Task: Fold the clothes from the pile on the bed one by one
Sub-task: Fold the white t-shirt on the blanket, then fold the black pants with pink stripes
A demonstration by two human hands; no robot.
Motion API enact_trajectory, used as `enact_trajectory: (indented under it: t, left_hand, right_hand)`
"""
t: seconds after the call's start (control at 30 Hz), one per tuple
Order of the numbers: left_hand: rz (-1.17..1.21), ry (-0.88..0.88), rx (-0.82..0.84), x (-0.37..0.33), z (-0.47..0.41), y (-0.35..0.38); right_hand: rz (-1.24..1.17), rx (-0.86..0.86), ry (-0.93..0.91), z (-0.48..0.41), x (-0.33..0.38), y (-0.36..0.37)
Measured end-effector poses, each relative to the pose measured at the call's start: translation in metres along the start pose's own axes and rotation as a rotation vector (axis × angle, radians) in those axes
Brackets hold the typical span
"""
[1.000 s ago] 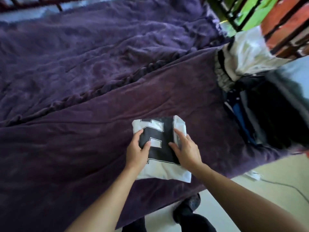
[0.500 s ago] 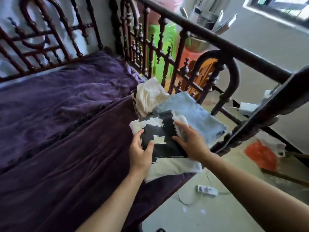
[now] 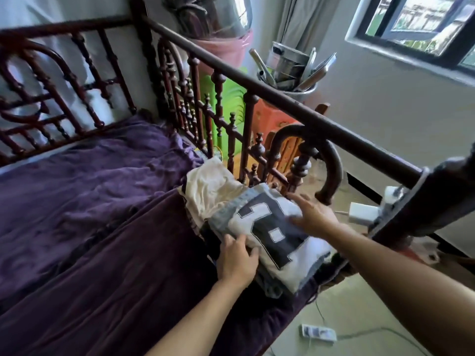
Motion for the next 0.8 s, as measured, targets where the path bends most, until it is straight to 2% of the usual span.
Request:
enact_trajectory:
  t: [0.1,0.17,0.23,0.37,0.47,0.53,0.8]
  left_hand:
    - [-0.302,0.258,-0.257,-0.014,-0.010,-0.009]
    - [-0.395,0.315,-0.109,-0.014,-0.023,0.011]
    - [-0.380,0.251,0.077,0.003,-0.035,0.031]
    - [-0.387,0.229,0.048,0.011,-0.033,0.024]
    - [-0.366,0.048,-0.069,0.036,-0.009,-0.006]
    - [-0.327,-0.121,-0.114,0.066,0.022,-0.026]
    - [-0.335,-0.621,-0.341,0.171,0.237,-0.126]
  right_hand:
    - [-0.026,0.064,-0.035,-0.001,-0.004,0.049]
    - [0.020,0.137,-0.028,0.006,-0.006,0.081]
    - [0.094,0.166,-0.034,0.008,-0.007,0.096]
    - [0.036,0.066,-0.107,-0.009,0.016,0.068]
    - [-0.036,-0.044,-0.272,-0.014,0.061,0.041]
    - [-0.097,-0.048,-0.420,-0.007,0.104,0.033]
    - [-0.186,0.131,-1.006,0.113,0.314,0.048]
Point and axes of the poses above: each hand's wrist, its own z-axis away from the middle knuckle, its own y-axis out of the palm, x = y × z, the point moved 9 cm from there along -z, towards the middle knuckle, and after that the axes turned 9 degrees about -z, right-handed, at the moved point
